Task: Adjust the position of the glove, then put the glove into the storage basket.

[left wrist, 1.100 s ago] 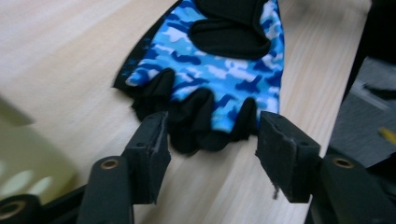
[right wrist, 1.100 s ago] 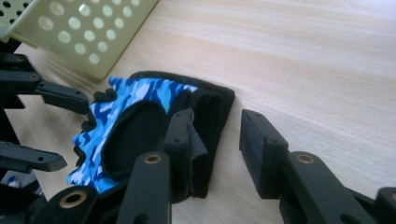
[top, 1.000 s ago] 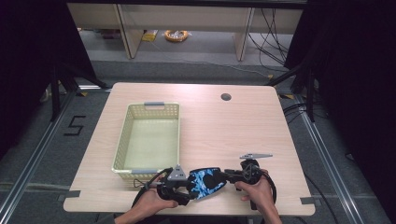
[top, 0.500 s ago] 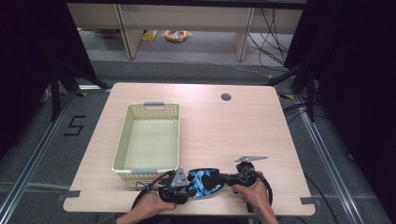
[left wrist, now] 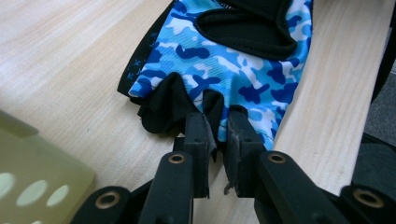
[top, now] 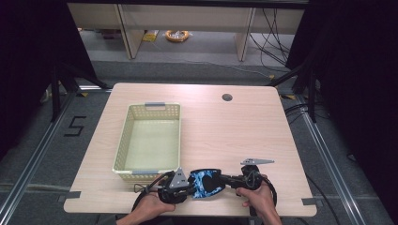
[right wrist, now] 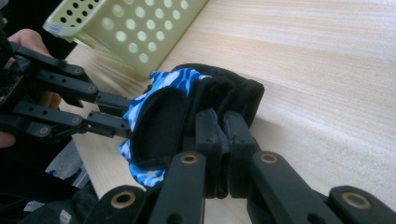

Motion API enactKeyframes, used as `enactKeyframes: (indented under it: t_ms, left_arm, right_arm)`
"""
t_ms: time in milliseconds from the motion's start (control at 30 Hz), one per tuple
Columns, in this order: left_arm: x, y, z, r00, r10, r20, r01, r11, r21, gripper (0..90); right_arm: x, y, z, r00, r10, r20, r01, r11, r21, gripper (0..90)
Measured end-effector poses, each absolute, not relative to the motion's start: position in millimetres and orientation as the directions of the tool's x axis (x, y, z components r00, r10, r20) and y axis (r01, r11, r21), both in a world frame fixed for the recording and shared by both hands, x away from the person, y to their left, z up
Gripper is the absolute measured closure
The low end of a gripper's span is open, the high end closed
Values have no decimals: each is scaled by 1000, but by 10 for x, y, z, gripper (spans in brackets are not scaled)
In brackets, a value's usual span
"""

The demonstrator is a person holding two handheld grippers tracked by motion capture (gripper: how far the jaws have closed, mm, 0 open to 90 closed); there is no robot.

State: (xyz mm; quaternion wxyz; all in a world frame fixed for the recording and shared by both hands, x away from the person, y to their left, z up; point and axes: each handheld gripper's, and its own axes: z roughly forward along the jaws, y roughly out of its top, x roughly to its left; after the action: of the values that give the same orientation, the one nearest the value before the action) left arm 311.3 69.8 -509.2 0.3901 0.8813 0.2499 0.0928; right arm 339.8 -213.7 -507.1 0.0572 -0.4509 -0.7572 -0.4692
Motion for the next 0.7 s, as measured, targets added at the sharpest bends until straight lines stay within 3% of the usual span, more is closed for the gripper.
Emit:
enactKeyframes:
  t_ms: [300,367,700]
  left_arm:
    - [3057,697,-5053,877,479,-29,341,-581,739,798]
    - [3041,720,-5026,886,464,-9,316,-588,745,797]
    - [2946,821,-4928,881,472,-16,317,-565,762,796]
  right_arm:
    - [3263,-2159,-5016,-552,646,527,756,122,643,867]
    - [3270,-2160,-5023,-593,633,498,720,138,681,867]
    - [3206,-2089,-4920,-617,614,493,699,139,701,867]
